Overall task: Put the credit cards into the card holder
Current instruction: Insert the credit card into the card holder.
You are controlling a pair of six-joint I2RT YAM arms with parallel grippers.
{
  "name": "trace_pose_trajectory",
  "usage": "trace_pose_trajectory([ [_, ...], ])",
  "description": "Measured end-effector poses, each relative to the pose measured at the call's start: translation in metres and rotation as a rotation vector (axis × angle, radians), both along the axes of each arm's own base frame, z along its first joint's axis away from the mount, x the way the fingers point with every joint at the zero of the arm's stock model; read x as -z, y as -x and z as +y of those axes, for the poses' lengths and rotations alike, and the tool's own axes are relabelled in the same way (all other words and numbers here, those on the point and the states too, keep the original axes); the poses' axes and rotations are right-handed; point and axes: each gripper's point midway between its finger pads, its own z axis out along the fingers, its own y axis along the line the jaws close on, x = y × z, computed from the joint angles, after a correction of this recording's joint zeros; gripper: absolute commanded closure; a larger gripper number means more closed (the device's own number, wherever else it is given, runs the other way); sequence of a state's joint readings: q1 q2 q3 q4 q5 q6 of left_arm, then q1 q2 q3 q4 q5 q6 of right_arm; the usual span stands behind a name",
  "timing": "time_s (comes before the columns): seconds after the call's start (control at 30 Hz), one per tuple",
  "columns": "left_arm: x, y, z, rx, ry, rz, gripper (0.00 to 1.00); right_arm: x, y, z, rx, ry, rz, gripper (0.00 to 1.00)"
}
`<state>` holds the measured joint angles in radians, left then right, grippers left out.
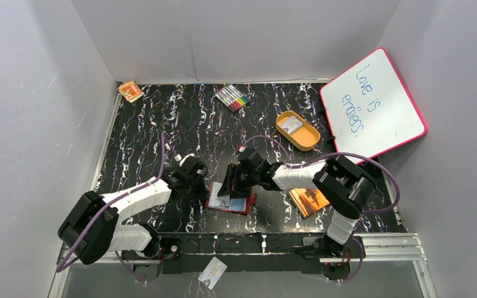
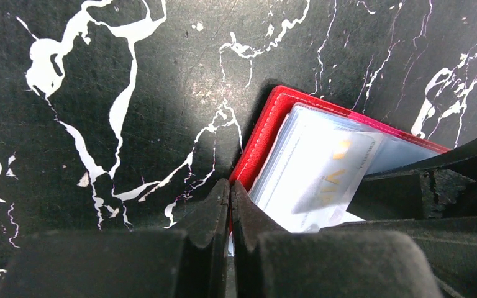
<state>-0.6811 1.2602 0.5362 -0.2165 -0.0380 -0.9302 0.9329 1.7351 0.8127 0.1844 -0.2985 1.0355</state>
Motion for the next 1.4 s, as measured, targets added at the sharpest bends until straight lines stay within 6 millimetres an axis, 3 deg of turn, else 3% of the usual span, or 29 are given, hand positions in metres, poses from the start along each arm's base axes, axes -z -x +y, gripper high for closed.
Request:
trace_pose_trajectory([
  [0.2,0.000,0.002,-0.002,-0.014,0.022,0.008,1.00,-0.002,-0.002,-0.006,-0.011,0.048,-0.033,0.38],
  [0.5,0.000,0.005,-0.009,-0.017,0.059,0.030,1.00,-0.009,-0.014,-0.034,0.006,0.117,-0.079,0.30],
  [0.7,0.000,0.002,-0.017,-0.015,0.078,0.048,1.00,-0.015,-0.022,-0.045,-0.008,0.172,-0.118,0.40],
  [0.93,0.000,0.001,-0.024,-0.034,0.112,0.060,1.00,-0.039,-0.018,-0.039,-0.009,0.078,-0.146,0.50],
  [1.23,0.000,0.001,-0.025,-0.058,0.131,0.065,1.00,-0.006,0.003,-0.054,0.002,0.115,-0.035,0.51],
  [1.4,0.000,0.001,-0.025,-0.064,0.139,0.061,1.00,0.001,0.008,-0.057,0.014,0.115,-0.007,0.53],
])
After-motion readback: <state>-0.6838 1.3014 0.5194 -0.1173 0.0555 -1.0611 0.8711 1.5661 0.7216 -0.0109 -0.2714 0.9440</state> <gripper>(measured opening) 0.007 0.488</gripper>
